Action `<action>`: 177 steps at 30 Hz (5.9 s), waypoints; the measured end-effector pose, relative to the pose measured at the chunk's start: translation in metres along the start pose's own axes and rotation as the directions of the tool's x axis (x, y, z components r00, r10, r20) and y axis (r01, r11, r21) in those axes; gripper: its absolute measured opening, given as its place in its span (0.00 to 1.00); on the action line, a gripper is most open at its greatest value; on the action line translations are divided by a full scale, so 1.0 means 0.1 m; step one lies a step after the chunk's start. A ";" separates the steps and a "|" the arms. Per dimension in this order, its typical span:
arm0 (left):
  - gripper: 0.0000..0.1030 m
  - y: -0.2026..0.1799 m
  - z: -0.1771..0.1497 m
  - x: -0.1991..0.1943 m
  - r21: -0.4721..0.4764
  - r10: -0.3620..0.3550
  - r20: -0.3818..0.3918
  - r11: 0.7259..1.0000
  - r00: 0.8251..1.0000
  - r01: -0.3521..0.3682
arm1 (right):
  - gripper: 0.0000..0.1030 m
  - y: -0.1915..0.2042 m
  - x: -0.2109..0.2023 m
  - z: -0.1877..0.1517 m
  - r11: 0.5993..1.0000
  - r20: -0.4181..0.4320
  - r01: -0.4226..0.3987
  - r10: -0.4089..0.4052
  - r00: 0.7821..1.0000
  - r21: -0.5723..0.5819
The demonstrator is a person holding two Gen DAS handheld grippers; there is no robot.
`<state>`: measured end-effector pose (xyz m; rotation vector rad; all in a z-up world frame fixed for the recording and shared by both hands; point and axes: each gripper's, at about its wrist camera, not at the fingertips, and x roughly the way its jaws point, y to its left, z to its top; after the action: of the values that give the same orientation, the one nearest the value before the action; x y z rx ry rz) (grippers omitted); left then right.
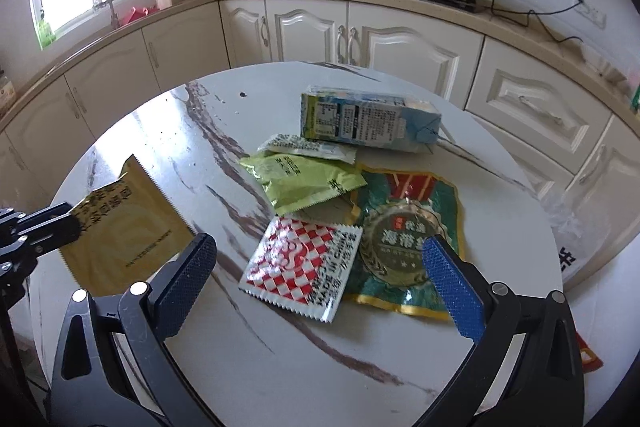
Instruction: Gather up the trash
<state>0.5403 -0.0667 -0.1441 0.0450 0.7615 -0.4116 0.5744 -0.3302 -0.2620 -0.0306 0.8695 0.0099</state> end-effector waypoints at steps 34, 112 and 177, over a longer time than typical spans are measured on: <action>0.02 0.35 -0.47 -1.15 -0.086 -0.121 0.077 0.988 0.990 0.128 | 0.02 0.82 -0.75 -0.33 0.940 0.087 -0.342 0.341 0.936 -0.001; 0.61 2.34 -1.76 -2.34 -0.422 0.431 0.080 0.832 0.899 -0.361 | 0.87 4.00 -0.11 -0.66 0.897 -0.026 -0.397 0.400 0.916 -0.196; 0.99 -0.80 -2.58 -3.75 -0.105 0.286 0.425 0.958 0.859 -0.266 | 1.00 1.48 -3.85 -1.20 0.996 0.508 0.033 -0.073 0.858 0.087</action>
<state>0.0964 0.0376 -0.0684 0.0195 0.3087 -0.1191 0.2314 -0.1849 -0.0484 0.0197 0.3321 -0.0649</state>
